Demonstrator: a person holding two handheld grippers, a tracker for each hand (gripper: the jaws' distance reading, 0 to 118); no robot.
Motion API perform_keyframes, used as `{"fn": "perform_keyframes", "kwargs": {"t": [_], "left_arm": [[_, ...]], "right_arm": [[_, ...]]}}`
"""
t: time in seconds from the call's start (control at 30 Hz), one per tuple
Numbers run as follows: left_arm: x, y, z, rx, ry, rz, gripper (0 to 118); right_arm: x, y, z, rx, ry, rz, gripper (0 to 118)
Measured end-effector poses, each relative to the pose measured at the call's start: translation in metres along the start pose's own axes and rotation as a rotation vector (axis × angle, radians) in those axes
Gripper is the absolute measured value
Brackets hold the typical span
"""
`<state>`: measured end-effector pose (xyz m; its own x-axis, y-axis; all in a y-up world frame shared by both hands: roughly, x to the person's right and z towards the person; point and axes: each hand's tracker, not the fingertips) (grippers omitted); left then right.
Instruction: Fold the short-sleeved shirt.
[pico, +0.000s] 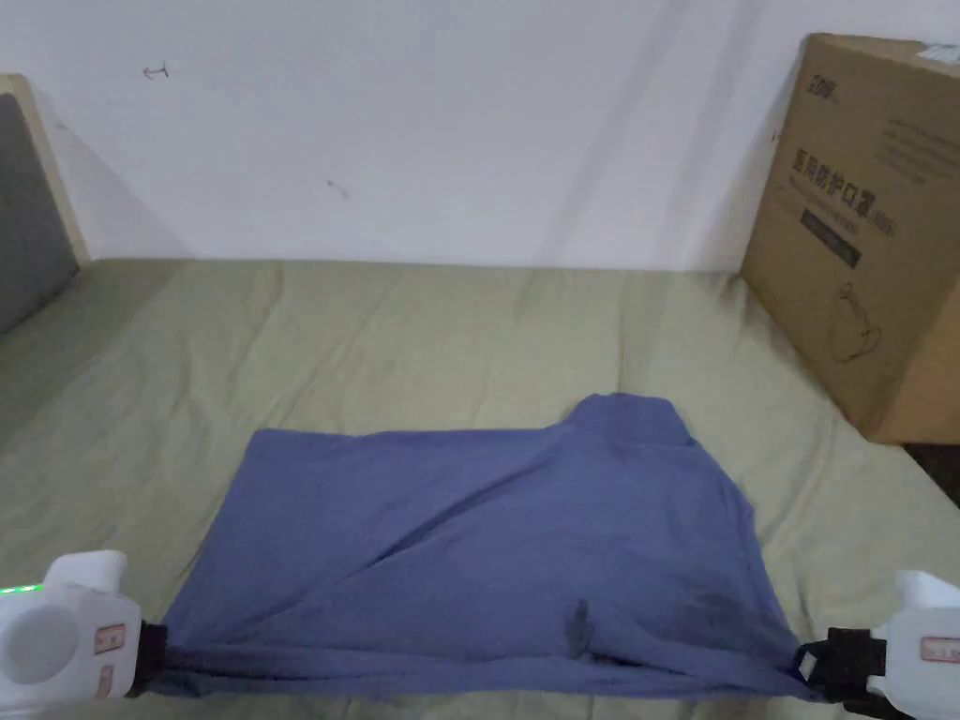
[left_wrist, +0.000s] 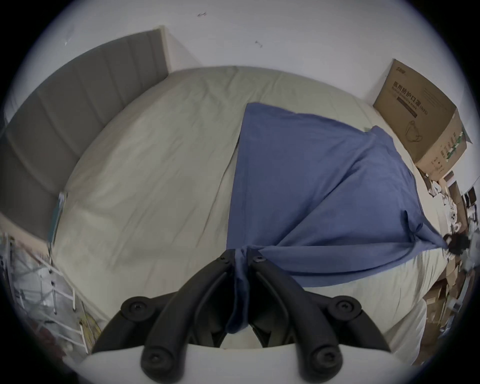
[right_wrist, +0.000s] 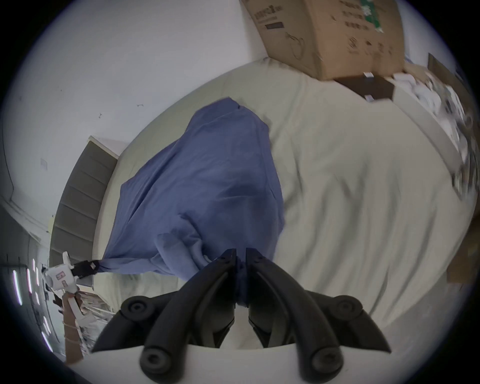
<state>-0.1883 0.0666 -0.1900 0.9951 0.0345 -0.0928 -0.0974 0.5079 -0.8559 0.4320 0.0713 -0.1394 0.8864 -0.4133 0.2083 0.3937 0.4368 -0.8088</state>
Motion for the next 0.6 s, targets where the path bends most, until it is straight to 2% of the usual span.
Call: {"fn": "perform_keyframes", "kwargs": {"t": [0.03,0.1,0.3,0.37,0.43,0.47,0.5,0.53,0.6], "left_arm": [[-0.011,-0.01,-0.003,-0.015,-0.018,0.032,7],[-0.023,-0.035,0.004,-0.018,-0.041,0.074,7],[-0.039,-0.075,0.016,-0.014,-0.026,0.053,7],[-0.048,-0.079,0.02,0.017,-0.071,0.117,20],[-0.046,-0.081,0.029,0.022,-0.057,0.154,35],[-0.048,-0.081,0.032,0.02,-0.047,0.155,66],[-0.05,-0.085,0.036,0.021,-0.052,0.152,99],[-0.052,-0.09,0.042,0.033,-0.066,0.154,118],[-0.048,-0.099,0.06,0.096,-0.098,0.163,113]], "right_arm": [[0.004,-0.016,0.003,-0.016,-0.005,-0.046,7],[0.013,-0.046,0.008,-0.027,0.004,-0.049,7],[0.019,-0.086,0.02,-0.028,0.008,-0.108,7],[0.011,-0.09,0.022,-0.007,0.005,-0.08,9],[0.002,-0.089,0.024,0.02,-0.067,-0.04,15],[-0.003,-0.087,0.027,0.039,-0.119,-0.025,38],[-0.009,-0.088,0.03,0.048,-0.162,-0.003,73],[-0.012,-0.09,0.036,0.059,-0.169,0.019,102],[-0.016,-0.094,0.053,0.117,-0.123,0.082,103]]}}
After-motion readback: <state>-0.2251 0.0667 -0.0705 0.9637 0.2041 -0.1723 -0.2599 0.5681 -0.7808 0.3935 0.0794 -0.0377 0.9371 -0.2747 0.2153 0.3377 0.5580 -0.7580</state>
